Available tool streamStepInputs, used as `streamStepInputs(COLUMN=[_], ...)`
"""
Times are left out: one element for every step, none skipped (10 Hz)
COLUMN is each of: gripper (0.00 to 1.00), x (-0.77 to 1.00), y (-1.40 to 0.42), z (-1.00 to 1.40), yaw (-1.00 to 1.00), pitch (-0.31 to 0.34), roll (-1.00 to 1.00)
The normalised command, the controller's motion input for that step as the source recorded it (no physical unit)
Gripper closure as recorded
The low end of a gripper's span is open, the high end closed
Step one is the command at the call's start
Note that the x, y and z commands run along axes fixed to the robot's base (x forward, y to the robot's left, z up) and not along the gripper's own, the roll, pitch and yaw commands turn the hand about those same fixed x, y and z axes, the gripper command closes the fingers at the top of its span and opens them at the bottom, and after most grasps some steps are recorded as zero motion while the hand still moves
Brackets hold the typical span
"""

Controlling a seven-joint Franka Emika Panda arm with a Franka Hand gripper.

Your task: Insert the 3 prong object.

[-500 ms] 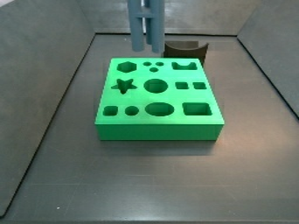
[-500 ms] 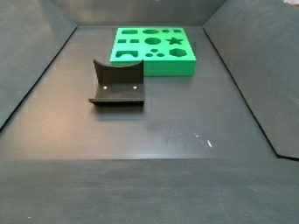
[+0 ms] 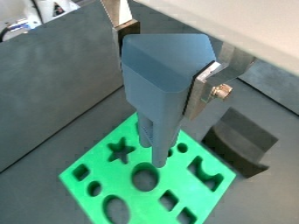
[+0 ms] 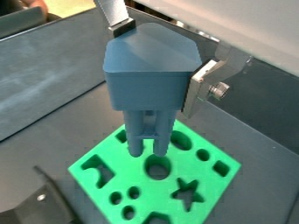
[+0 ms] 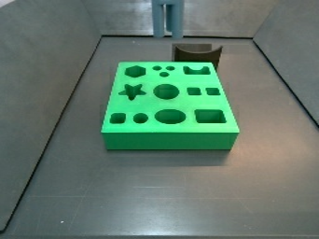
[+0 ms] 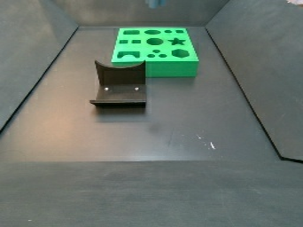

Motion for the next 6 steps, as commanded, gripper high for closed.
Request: streamStepInputs(gripper=[1.0, 1.0, 1.0, 1.0, 1.0, 1.0], x=[0.34, 0.19, 0.0, 0.0, 0.0, 0.01], y=[0.69, 0.16, 0.0, 0.0, 0.0, 0.0], z=[0.0, -0.21, -0.35, -0.35, -0.36, -0.41], yaw=[-0.15, -0.88, -1.0, -1.0, -1.0, -1.0], pitch=[0.0, 0.007, 0.0, 0.0, -0.004, -0.051], roll=[-0.2, 0.0, 0.0, 0.0, 0.0, 0.02])
